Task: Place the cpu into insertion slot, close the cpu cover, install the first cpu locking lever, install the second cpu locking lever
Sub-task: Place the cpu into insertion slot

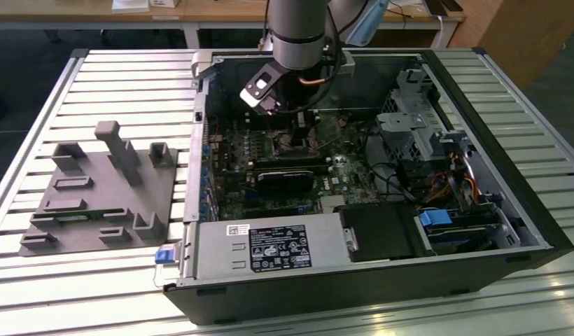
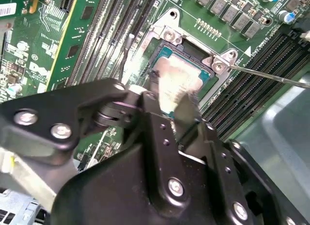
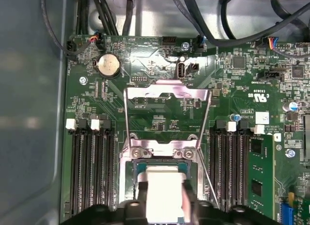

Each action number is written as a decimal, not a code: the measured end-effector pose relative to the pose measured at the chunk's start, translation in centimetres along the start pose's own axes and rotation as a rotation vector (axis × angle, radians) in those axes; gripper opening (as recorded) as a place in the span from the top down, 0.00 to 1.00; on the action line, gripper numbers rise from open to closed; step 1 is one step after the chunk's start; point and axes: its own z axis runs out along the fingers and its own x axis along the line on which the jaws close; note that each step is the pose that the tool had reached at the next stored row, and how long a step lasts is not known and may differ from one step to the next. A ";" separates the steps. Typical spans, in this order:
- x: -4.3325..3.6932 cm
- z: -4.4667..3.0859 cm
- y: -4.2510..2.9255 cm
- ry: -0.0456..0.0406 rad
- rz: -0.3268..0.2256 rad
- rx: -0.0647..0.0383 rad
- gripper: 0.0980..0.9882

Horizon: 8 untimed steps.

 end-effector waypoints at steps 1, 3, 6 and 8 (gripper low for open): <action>-0.07 0.00 0.00 0.0001 0.000 0.000 0.67; -0.20 0.00 0.00 0.0000 0.000 0.000 0.74; -0.34 0.00 0.04 0.0000 0.002 0.001 0.87; -0.36 0.00 0.06 -0.0001 0.006 0.001 0.93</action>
